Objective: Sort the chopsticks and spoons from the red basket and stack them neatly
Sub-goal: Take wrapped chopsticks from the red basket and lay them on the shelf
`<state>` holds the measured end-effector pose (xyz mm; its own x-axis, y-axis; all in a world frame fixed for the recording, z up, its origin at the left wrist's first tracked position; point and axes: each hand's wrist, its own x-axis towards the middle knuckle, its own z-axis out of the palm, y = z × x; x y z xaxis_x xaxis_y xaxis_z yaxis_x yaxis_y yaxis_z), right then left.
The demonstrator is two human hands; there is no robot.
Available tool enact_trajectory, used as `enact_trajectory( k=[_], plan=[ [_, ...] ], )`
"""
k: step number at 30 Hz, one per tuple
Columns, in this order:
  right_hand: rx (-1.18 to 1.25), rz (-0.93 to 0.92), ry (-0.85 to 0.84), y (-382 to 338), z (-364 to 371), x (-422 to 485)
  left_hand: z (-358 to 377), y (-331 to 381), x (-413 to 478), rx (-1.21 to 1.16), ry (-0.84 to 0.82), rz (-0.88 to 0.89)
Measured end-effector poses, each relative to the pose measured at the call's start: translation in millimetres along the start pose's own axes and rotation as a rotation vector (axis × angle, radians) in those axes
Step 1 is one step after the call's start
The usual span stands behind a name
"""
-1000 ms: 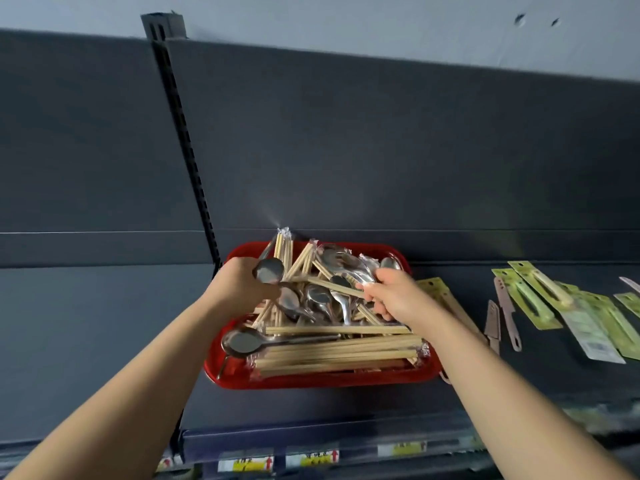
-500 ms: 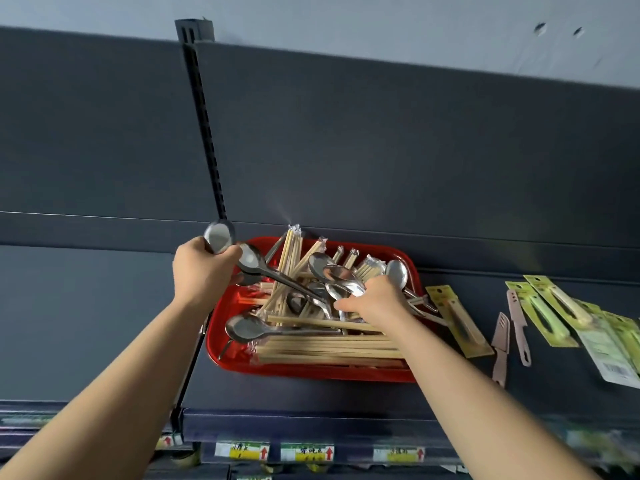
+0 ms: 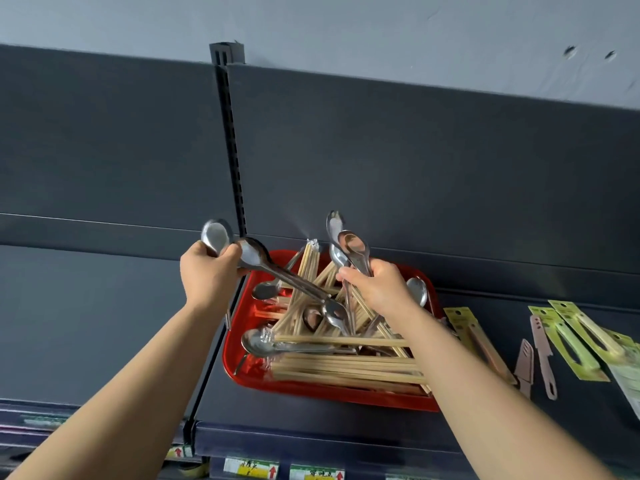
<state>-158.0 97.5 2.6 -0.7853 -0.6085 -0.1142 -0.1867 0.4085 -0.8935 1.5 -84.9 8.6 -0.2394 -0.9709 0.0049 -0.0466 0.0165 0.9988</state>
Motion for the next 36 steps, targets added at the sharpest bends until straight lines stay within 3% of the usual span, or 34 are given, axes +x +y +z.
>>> enact_trajectory(
  k=[8,13,19,23,29,36],
  plan=[
    [0.028,-0.243,0.067,-46.8,30.7,11.6,-30.8,14.7,31.7,-0.094,0.117,0.025],
    [-0.05,-0.296,-0.066,-90.3,77.8,12.8,-82.8,18.4,57.9,-0.106,-0.004,-0.021],
    [-0.117,-0.185,-0.277,-123.3,187.9,8.5,-171.3,-8.5,109.1,0.068,-0.069,-0.115],
    [-0.152,-0.091,-0.302,-119.7,278.8,6.2,-225.2,-35.4,149.4,0.167,-0.093,-0.133],
    [-0.332,0.032,-0.226,-99.0,373.0,0.0,-262.4,-87.3,201.9,0.41,-0.243,-0.184],
    [-0.345,0.114,-0.078,-89.9,402.7,-8.5,-258.9,-113.2,225.1,0.606,-0.353,-0.109]
  ],
)
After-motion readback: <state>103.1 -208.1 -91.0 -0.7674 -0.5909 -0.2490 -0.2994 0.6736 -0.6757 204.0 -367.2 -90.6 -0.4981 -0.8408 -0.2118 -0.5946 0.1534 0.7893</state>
